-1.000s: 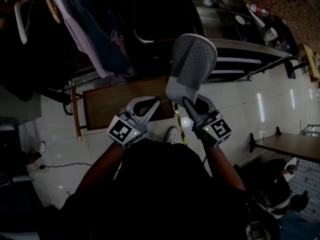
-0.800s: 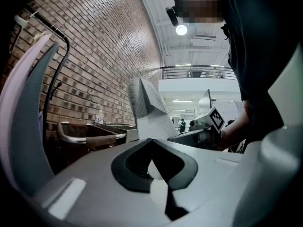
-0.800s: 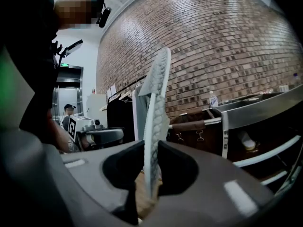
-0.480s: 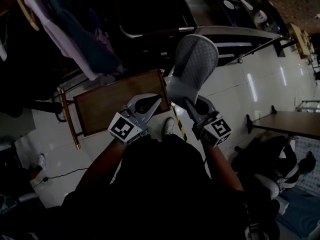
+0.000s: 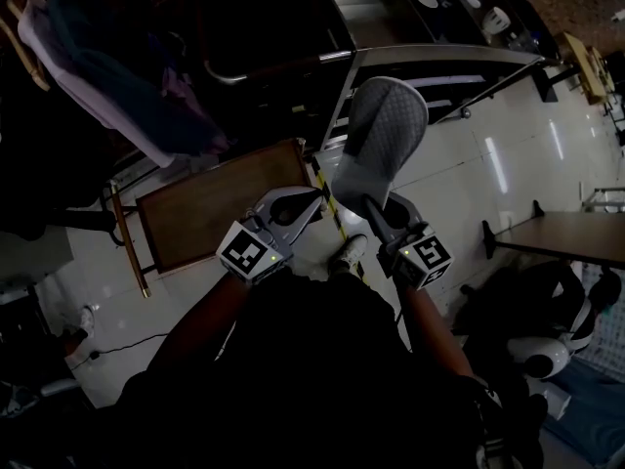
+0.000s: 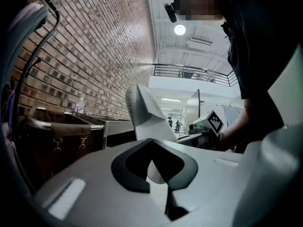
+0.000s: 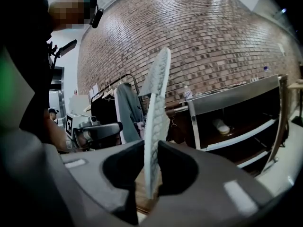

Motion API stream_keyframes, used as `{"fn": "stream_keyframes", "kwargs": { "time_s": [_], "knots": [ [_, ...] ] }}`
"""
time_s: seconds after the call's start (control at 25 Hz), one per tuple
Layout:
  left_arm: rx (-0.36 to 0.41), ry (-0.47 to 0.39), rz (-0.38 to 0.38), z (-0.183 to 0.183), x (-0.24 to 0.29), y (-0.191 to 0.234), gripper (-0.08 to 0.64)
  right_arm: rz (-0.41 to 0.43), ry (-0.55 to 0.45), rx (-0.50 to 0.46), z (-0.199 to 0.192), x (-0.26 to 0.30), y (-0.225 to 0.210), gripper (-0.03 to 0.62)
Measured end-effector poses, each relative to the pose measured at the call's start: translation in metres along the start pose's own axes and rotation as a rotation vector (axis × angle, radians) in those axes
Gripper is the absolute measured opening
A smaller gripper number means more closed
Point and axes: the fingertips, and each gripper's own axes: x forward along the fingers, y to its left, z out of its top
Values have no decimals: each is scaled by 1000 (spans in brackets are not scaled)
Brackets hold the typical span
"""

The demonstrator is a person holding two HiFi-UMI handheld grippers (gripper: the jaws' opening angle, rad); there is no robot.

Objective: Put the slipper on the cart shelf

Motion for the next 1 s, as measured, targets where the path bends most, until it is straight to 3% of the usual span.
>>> {"fn": "stream_keyframes", "kwargs": {
  "time_s": [0.56,0.76,1.0],
  "knots": [
    [45,61,33,-6,163,-79,2,75,8,62,-11,-86,-154,66],
    [68,88,53,-6,192,-97,2,163,133,100,-38,-96,-176,66],
    [66,106,73,-12,197,-92,2,284,295,193,-79,-81,-173,66]
  ]
}}
